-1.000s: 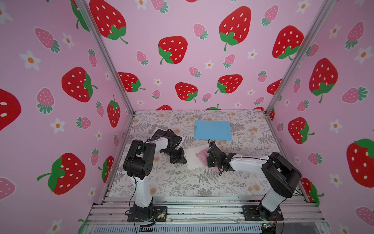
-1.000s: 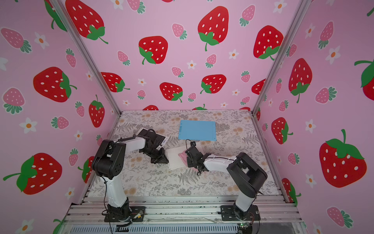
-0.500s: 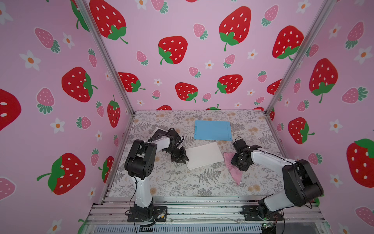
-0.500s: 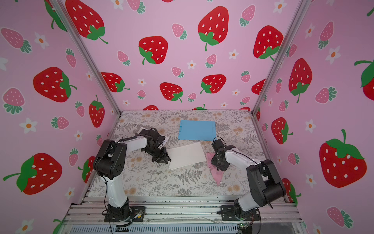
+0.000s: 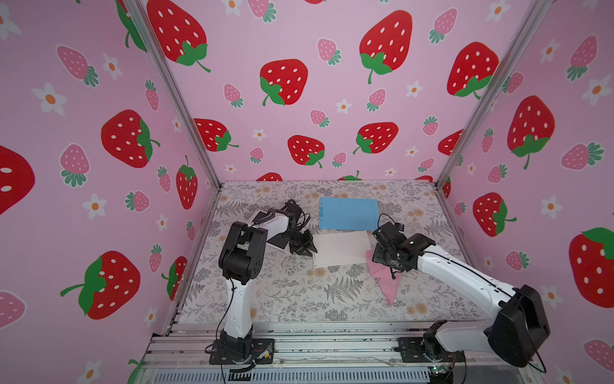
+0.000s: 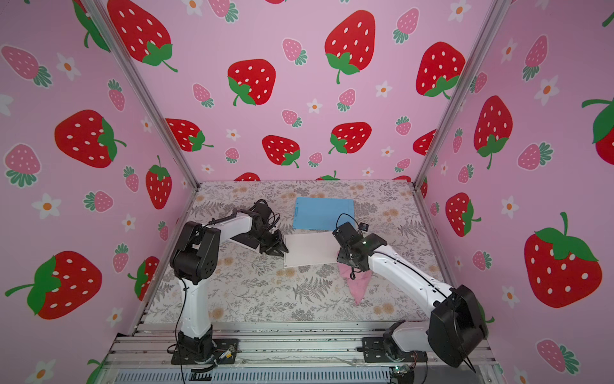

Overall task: Wipe the drawing tablet
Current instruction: Place the cleaning item at the center of the board, then move the drawing tablet to the center of the board.

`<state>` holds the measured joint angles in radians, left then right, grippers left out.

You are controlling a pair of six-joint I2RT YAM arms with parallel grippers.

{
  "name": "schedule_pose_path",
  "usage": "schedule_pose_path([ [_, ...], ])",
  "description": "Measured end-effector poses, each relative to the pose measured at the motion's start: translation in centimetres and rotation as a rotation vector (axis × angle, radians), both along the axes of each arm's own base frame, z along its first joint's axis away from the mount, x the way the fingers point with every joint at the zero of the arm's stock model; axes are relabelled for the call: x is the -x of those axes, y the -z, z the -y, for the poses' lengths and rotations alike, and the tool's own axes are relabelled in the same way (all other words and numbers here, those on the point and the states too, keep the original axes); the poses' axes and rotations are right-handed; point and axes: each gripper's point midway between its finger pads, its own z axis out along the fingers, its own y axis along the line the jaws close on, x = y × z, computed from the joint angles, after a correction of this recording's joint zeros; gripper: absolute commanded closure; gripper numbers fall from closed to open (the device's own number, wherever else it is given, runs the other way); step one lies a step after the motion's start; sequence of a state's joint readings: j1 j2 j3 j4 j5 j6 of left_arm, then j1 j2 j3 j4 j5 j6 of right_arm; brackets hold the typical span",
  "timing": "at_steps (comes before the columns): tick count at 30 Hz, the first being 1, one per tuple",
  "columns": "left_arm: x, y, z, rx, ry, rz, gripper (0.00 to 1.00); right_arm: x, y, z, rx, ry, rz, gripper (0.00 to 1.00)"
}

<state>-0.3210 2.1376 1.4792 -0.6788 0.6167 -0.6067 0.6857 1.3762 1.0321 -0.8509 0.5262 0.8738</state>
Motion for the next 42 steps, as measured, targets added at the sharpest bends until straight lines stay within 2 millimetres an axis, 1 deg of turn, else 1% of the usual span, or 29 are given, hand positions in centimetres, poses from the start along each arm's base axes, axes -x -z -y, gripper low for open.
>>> schedule_pose_path([
  [3,-2.2,-0.1,0.4,-0.009,-0.003,0.04,0.68,-0.1,0.9,-2.1,0.016,-0.078,-0.03,0.33],
  [6,-3.9,-0.3,0.6,-0.024,-0.007,0.08,0.67,-0.4,2.4,-4.0,-0.033,-0.141,-0.08,0.4],
  [7,-4.3,-0.4,0.6,-0.031,-0.009,0.09,0.65,-0.5,3.0,-4.8,-0.055,-0.158,-0.101,0.42],
  [9,-4.8,-0.5,0.4,-0.05,-0.012,0.109,0.59,-0.7,4.6,-6.7,-0.1,-0.187,-0.151,0.44],
  [11,-5.1,-0.7,0.1,-0.071,-0.015,0.124,0.54,-0.9,6.2,-8.6,-0.132,-0.213,-0.191,0.46],
  [13,-5.2,-0.9,-0.6,-0.108,-0.025,0.137,0.5,-1.0,7.5,-10.1,-0.157,-0.233,-0.225,0.47],
  [16,-4.9,-1.0,-2.9,-0.172,-0.06,0.139,0.45,-1.0,8.7,-11.8,-0.182,-0.249,-0.26,0.47],
  [20,-4.3,-1.5,-7.8,-0.257,-0.142,0.117,0.4,-1.8,9.4,-13.4,-0.193,-0.254,-0.272,0.47],
  [21,-4.4,-1.8,-9.2,-0.279,-0.169,0.117,0.4,-2.2,9.6,-13.8,-0.195,-0.252,-0.271,0.5],
  [22,-4.5,-2.0,-10.3,-0.291,-0.188,0.117,0.39,-2.5,9.7,-14.1,-0.197,-0.249,-0.27,0.51],
  [24,-4.8,-2.5,-13.2,-0.321,-0.249,0.118,0.38,-2.9,10.3,-14.5,-0.197,-0.24,-0.273,0.51],
  [26,-5.1,-2.8,-15.7,-0.338,-0.303,0.116,0.37,-3.5,10.4,-14.9,-0.209,-0.227,-0.271,0.52],
  [29,-5.5,-2.9,-18.8,-0.34,-0.368,0.111,0.36,-4.2,10.5,-15.0,-0.229,-0.21,-0.268,0.53],
  [31,-5.7,-3.0,-19.7,-0.325,-0.382,0.114,0.36,-4.9,10.6,-14.7,-0.247,-0.186,-0.265,0.54],
  [33,-5.8,-3.2,-19.7,-0.311,-0.376,0.12,0.35,-6.0,10.6,-14.2,-0.271,-0.159,-0.258,0.55],
  [36,-6.1,-3.5,-19.5,-0.3,-0.367,0.134,0.35,-8.3,10.6,-13.8,-0.3,-0.124,-0.238,0.55],
  [38,-6.6,-4.0,-20.0,-0.296,-0.378,0.15,0.35,-10.0,10.5,-13.8,-0.312,-0.113,-0.217,0.55],
  [40,-7.5,-4.6,-21.1,-0.294,-0.407,0.174,0.35,-11.2,10.4,-14.0,-0.319,-0.111,-0.201,0.55],
  [42,-8.7,-5.3,-23.2,-0.3,-0.452,0.207,0.35,-11.9,10.3,-14.2,-0.325,-0.11,-0.189,0.52],
])
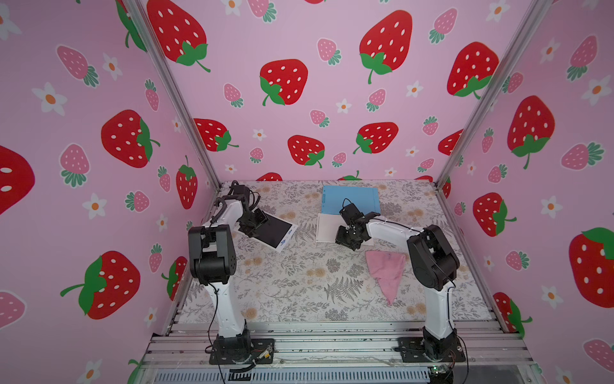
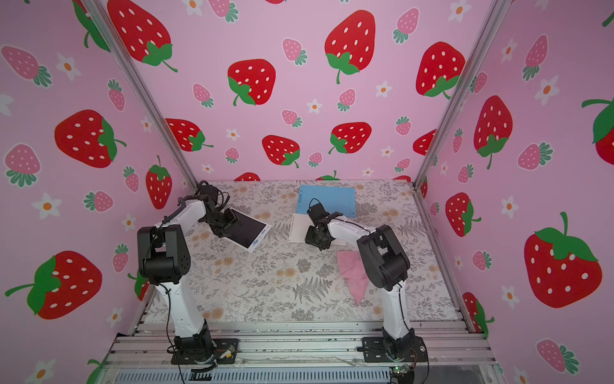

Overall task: Wipe the drawing tablet
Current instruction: Move the drawing tablet to the center of the board.

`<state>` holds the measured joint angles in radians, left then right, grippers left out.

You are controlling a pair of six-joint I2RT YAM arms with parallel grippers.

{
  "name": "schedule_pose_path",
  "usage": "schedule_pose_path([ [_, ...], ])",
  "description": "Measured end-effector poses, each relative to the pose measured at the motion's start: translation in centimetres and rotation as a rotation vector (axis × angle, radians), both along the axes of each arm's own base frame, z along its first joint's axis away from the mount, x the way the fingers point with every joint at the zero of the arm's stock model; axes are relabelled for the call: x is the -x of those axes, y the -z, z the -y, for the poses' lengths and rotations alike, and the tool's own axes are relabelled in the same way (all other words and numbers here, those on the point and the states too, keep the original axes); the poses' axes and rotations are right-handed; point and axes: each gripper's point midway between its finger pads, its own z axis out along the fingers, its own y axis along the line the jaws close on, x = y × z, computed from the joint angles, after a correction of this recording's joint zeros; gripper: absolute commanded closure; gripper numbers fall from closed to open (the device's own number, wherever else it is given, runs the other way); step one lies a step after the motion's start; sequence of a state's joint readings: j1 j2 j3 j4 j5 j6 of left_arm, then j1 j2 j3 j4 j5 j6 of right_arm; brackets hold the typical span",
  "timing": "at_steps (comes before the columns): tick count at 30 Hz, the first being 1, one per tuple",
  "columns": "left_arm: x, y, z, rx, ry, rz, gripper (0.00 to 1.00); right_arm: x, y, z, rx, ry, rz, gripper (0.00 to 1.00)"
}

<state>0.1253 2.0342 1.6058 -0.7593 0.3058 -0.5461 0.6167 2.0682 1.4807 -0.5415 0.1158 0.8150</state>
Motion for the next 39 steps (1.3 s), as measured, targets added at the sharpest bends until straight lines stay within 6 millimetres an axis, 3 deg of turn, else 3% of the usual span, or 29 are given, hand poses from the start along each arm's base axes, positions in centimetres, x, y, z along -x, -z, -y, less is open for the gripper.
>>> schedule_pose_path([
  [4,-2.9,-1.1,-4.5,-0.018,-0.08,0.081,0.35,0.5,-0.3,-1.0,0.001,-0.025,0.012,0.42],
  [7,-5.3,-1.4,-7.9,-0.034,-0.128,0.134,0.35,1.6,-0.8,-3.0,-0.012,-0.071,0.013,0.36],
  [12,-8.3,0.2,-10.9,-0.045,-0.149,0.162,0.35,2.6,-3.7,-9.2,-0.187,-0.153,0.01,0.33],
  [16,-9.2,2.8,-11.4,-0.035,-0.139,0.139,0.35,1.8,-5.0,-14.0,-0.372,-0.18,-0.008,0.34],
  [20,-9.5,3.2,-11.1,-0.002,-0.126,0.144,0.35,1.1,-2.5,-16.9,-0.487,-0.145,-0.087,0.35],
  [22,-9.5,3.5,-10.9,0.014,-0.12,0.143,0.35,1.1,-0.8,-17.9,-0.516,-0.123,-0.139,0.35],
  [30,-9.2,3.5,-10.2,0.024,-0.094,0.145,0.35,-1.8,-1.3,-21.4,-0.653,-0.051,-0.126,0.36],
  [39,-5.9,3.6,-8.9,0.039,-0.09,0.11,0.35,-3.7,-1.2,-23.8,-0.728,-0.042,-0.107,0.38],
])
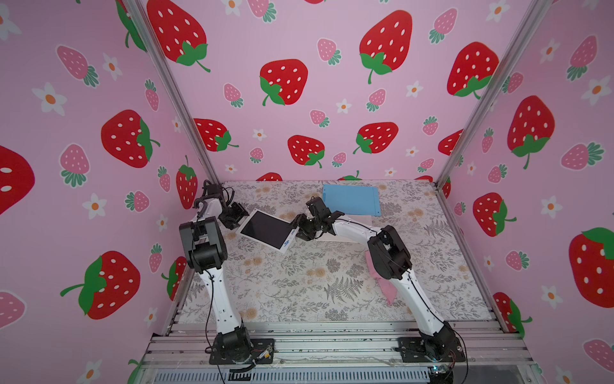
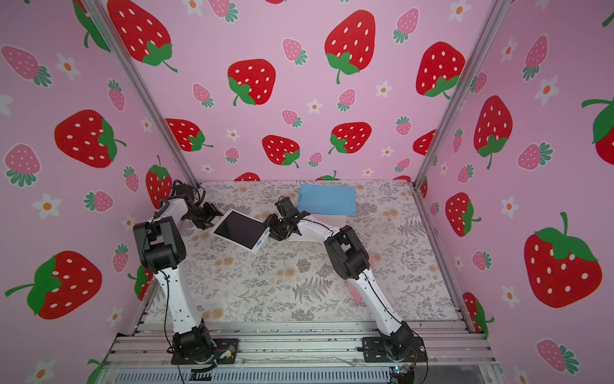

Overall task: Wipe the drawing tablet
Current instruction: Move the drawing tablet to the center of the board.

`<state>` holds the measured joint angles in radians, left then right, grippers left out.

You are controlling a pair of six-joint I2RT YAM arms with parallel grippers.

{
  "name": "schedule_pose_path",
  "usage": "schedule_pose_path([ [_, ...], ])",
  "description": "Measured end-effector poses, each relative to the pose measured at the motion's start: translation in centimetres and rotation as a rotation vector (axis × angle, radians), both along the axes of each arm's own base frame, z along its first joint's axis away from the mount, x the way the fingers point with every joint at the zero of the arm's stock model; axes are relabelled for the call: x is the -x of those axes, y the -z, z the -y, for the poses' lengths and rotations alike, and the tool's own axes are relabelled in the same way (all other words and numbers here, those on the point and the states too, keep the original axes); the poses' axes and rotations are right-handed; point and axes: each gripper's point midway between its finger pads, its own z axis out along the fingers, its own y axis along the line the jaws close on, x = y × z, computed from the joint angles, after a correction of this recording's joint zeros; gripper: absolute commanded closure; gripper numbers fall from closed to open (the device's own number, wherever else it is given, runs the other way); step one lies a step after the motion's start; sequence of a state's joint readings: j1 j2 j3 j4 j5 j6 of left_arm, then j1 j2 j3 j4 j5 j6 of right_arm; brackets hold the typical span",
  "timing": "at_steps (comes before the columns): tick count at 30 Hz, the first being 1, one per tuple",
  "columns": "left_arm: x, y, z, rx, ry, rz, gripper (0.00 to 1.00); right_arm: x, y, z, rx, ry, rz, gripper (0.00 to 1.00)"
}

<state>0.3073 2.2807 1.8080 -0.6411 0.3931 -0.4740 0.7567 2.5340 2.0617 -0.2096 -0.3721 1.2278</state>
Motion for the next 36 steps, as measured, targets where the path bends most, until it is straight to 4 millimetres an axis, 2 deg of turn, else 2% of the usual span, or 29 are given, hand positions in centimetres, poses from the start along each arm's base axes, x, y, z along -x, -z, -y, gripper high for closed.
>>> schedule_pose_path([
  [5,1.6,0.1,0.2,-0.008,-0.008,-0.009,0.35,0.3,0.0,-0.1,-0.01,-0.018,-0.004,0.38],
  [10,3.6,0.4,0.7,-0.015,-0.026,-0.037,0.36,1.8,0.8,1.1,0.009,-0.04,-0.015,0.39],
  [18,8.6,0.7,3.5,-0.041,-0.016,-0.116,0.36,5.0,0.5,3.4,0.015,-0.078,-0.019,0.39],
  [23,11.7,0.9,5.4,-0.047,-0.014,-0.161,0.36,7.8,0.6,5.4,0.036,-0.111,-0.034,0.4],
  [26,13.7,1.1,7.0,-0.053,-0.005,-0.19,0.36,10.0,0.7,7.0,0.052,-0.136,-0.052,0.4],
  [31,17.0,1.4,10.8,-0.085,0.038,-0.23,0.36,13.5,0.8,10.5,0.087,-0.156,-0.078,0.41],
  [36,19.6,1.6,14.9,-0.116,0.092,-0.255,0.36,15.1,1.0,14.5,0.145,-0.148,-0.09,0.41],
])
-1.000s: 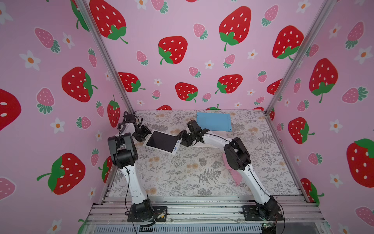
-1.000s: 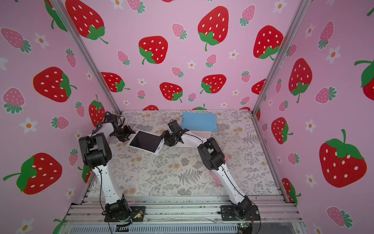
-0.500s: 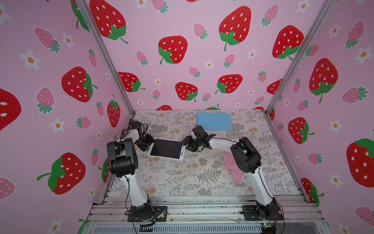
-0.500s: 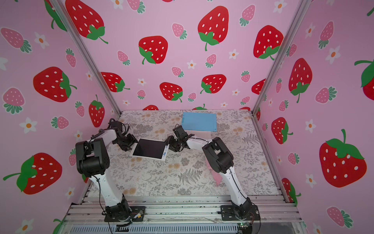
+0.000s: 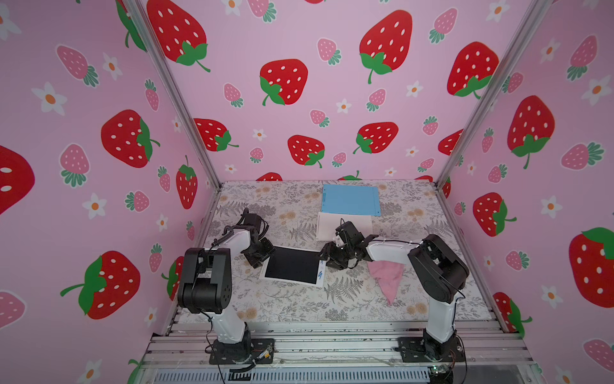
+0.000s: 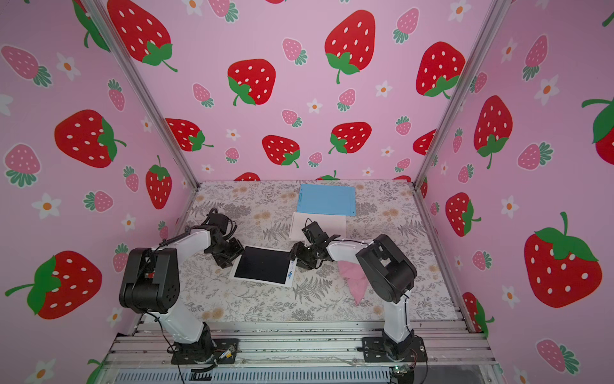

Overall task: Wipe the drawing tablet
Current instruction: Move the drawing tablet to the center of the board, then pick up the cleaning item at the center of the board.

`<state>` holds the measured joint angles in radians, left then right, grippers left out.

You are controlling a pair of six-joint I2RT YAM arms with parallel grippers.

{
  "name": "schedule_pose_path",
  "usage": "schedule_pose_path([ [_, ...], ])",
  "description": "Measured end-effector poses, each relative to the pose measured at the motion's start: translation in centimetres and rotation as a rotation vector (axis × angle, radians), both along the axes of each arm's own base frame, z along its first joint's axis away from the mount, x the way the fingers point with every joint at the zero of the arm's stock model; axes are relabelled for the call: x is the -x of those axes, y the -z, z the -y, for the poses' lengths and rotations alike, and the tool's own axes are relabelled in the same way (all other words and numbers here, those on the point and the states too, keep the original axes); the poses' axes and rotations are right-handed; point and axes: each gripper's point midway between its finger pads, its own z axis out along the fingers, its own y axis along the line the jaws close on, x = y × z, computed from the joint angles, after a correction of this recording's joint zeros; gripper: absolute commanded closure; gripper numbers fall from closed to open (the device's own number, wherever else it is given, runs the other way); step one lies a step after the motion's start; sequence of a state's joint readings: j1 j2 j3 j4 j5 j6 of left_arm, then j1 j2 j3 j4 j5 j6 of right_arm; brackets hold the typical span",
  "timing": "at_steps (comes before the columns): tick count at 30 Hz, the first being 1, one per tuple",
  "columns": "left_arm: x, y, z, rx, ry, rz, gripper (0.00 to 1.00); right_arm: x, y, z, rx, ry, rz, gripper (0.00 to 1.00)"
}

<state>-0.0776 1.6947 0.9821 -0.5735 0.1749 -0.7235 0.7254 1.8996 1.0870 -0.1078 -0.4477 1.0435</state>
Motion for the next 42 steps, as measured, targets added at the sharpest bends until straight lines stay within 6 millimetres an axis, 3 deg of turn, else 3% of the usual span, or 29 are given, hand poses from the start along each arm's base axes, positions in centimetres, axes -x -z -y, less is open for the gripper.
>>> schedule_pose_path([
  [4,1.3,0.0,2.8,0.0,0.035,-0.016,0.36,0.2,0.3,3.6,0.099,0.001,0.026,0.41],
  [9,2.3,0.0,4.0,0.003,0.033,-0.036,0.34,0.9,-0.1,8.5,0.279,0.001,0.093,0.41],
  [16,3.3,0.0,3.7,-0.01,0.029,-0.077,0.34,0.8,-6.8,15.2,0.489,0.12,0.304,0.44],
  [19,3.8,0.1,3.4,-0.03,0.032,-0.099,0.34,2.4,-7.7,17.9,0.562,0.176,0.283,0.44],
  [26,3.0,-2.3,3.7,-0.033,0.067,-0.059,0.34,9.7,-3.1,23.9,0.719,0.193,0.014,0.47],
  [31,2.1,-3.8,4.1,-0.03,0.104,-0.014,0.34,11.9,-1.8,25.3,0.75,0.196,-0.081,0.47],
  [35,2.3,-3.8,4.1,-0.034,0.121,-0.021,0.34,12.7,-0.3,25.8,0.768,0.191,-0.106,0.67],
  [39,2.5,-3.7,4.1,-0.037,0.131,-0.028,0.34,12.5,1.0,26.2,0.806,0.178,-0.111,0.98],
  [42,2.6,-3.7,4.1,-0.039,0.145,-0.03,0.34,11.8,0.5,26.3,0.827,0.161,-0.078,1.0],
])
